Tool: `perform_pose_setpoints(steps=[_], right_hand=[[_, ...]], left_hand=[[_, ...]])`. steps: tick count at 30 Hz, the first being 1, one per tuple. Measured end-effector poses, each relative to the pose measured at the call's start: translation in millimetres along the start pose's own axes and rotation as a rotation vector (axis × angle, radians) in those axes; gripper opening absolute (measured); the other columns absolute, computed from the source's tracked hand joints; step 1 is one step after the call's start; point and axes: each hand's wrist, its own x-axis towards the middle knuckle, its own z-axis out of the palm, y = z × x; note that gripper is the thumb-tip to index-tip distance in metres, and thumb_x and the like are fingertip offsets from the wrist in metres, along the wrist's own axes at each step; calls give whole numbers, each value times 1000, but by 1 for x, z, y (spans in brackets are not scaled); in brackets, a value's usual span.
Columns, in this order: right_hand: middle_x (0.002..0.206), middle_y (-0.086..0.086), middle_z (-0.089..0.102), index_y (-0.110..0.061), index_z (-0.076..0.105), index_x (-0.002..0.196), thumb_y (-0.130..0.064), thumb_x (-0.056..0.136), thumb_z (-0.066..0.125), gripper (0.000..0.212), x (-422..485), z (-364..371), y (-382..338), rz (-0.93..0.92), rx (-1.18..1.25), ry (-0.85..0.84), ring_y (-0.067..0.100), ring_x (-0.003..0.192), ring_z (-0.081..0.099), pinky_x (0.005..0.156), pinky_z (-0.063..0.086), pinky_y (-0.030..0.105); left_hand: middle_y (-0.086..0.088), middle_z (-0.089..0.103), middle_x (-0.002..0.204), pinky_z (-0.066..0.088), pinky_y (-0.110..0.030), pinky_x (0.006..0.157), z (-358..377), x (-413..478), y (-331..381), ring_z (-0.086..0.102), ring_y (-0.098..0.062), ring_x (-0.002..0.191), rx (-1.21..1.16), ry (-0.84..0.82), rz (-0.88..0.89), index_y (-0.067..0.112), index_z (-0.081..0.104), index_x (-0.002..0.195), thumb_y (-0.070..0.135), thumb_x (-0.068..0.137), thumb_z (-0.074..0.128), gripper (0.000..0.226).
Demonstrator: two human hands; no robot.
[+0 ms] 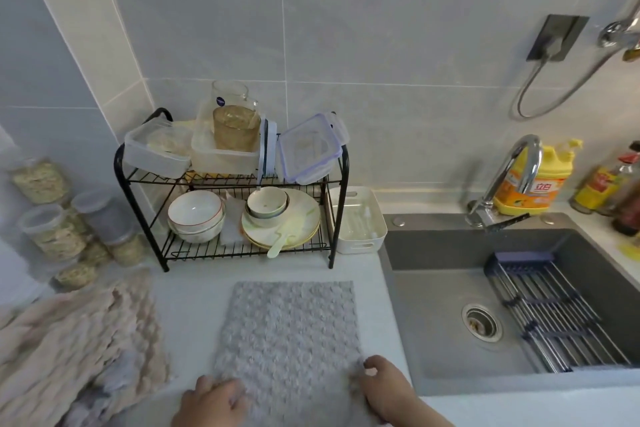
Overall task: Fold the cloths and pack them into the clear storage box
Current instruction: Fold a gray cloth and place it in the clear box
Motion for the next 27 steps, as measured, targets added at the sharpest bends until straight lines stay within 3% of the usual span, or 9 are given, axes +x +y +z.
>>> perform_pose_setpoints(steps=[3, 4, 6, 9, 11, 14, 17, 20, 27], right_hand=[[131, 5, 50, -21, 44, 133, -48, 91, 42, 50, 13, -5, -1, -201, -350, 97, 27, 124, 48, 98, 43, 34], [137, 5, 43, -26, 38, 139, -50, 88, 44, 56, 17, -5, -3, -312, -423, 75, 29, 130, 42, 102, 40, 36], [155, 5, 24, -32, 25, 147, -58, 82, 47, 73, 27, 0, -7, -478, -619, -36, 30, 143, 21, 115, 25, 40], [162, 3, 0, -31, 14, 151, -57, 80, 52, 84, 38, 10, -16, -520, -796, -136, 27, 149, -2, 120, 1, 49], [161, 2, 7, -33, 20, 150, -56, 82, 50, 78, 44, 8, -24, -550, -790, -100, 27, 148, 4, 120, 2, 47], [149, 1, 36, -33, 44, 140, -51, 87, 46, 57, 66, -2, -43, -521, -616, 58, 29, 134, 36, 113, 27, 36], [137, 7, 46, -20, 54, 133, -28, 89, 53, 44, 107, -16, -72, -396, -454, 143, 32, 121, 50, 101, 42, 35], [134, 10, 43, -11, 47, 134, -14, 89, 51, 45, 141, -18, -97, -282, -405, 107, 32, 117, 53, 95, 46, 34], [110, 9, 50, -14, 62, 106, -14, 86, 52, 23, 157, -21, -108, -249, -393, 208, 31, 88, 59, 77, 51, 34]], left_hand=[[-4, 40, 142, 46, -34, 92, -10, 10, 7, 48, -25, 121, 259, 245, 271, 39, 49, 134, 51, 88, 40, 48], [-4, 22, 158, 39, -36, 104, -9, 21, 5, 35, -28, 136, 269, 179, 369, 35, 36, 145, 48, 91, 41, 57], [13, -17, 155, 10, -36, 119, -11, 37, 0, -2, -18, 149, 288, -82, 392, 34, 5, 153, 57, 87, 47, 82], [19, -10, 154, -1, -41, 118, -12, 51, -4, -6, -16, 149, 413, -171, 428, 37, 3, 153, 74, 65, 48, 106], [15, 25, 151, 11, -34, 116, -20, 61, -5, 21, -18, 143, 338, -46, 516, 34, 32, 147, 76, 66, 40, 92], [11, 55, 123, 34, -24, 94, -44, 103, -5, 49, -17, 117, 122, 159, 539, 22, 63, 119, 55, 87, 38, 52], [0, 53, 131, 44, -33, 92, -63, 157, 0, 54, -22, 112, 25, 139, 413, 11, 58, 124, 20, 96, 47, 32], [-6, 43, 137, 46, -35, 93, -62, 193, 10, 52, -25, 115, 96, 79, 327, 11, 48, 134, 18, 96, 47, 39], [-2, 51, 101, 43, -32, 70, -67, 203, 24, 55, -26, 85, -85, 178, 275, 17, 58, 92, 14, 90, 51, 7]])
